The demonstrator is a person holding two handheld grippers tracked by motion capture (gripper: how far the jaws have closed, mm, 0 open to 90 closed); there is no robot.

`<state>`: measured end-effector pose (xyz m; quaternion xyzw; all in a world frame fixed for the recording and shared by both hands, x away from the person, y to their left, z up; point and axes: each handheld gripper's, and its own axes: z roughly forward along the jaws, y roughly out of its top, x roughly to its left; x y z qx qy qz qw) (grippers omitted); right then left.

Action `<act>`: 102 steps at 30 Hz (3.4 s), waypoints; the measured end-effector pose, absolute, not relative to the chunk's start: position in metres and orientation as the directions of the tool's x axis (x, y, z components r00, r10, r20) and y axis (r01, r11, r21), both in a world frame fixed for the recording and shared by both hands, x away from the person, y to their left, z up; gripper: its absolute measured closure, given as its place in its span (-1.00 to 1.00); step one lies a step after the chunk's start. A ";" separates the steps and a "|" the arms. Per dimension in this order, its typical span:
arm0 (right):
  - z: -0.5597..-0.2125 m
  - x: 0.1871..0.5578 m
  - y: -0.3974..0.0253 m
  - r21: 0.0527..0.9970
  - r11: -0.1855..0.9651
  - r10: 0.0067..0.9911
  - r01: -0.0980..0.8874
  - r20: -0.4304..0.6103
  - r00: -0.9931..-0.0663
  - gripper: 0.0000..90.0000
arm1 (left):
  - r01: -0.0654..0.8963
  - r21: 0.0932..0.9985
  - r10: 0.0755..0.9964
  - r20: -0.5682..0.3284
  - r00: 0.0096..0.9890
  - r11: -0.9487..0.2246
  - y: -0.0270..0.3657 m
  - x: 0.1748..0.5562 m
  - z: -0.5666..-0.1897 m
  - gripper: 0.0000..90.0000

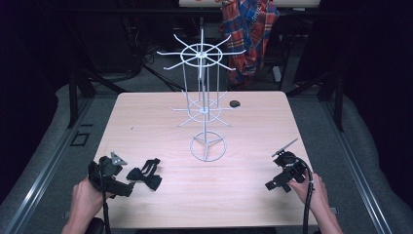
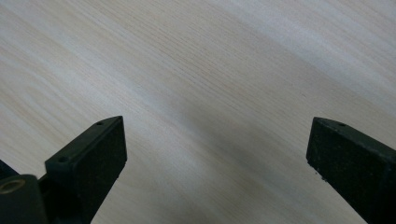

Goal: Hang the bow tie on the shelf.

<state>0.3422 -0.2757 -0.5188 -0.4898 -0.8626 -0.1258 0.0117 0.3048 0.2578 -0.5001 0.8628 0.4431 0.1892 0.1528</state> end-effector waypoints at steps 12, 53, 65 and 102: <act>-0.518 0.341 -0.273 0.211 0.488 0.838 0.847 0.160 -0.522 -0.88 | 0.711 0.447 0.823 0.113 0.557 -0.543 0.250 0.307 -0.500 -1.00; -0.516 0.340 -0.268 0.217 0.496 0.830 0.841 0.168 -0.532 -0.67 | 0.749 0.429 0.796 -0.104 0.596 -0.505 0.214 0.356 -0.529 0.20; -0.519 0.339 -0.267 0.225 0.485 0.833 0.845 0.176 -0.525 -0.61 | 0.757 0.353 0.779 -0.111 0.617 -0.550 0.212 0.361 -0.540 0.67; -0.518 0.338 -0.272 0.224 0.500 0.823 0.837 0.180 -0.539 -0.61 | 0.647 0.583 0.754 -0.088 0.651 -0.491 0.225 0.346 -0.491 0.94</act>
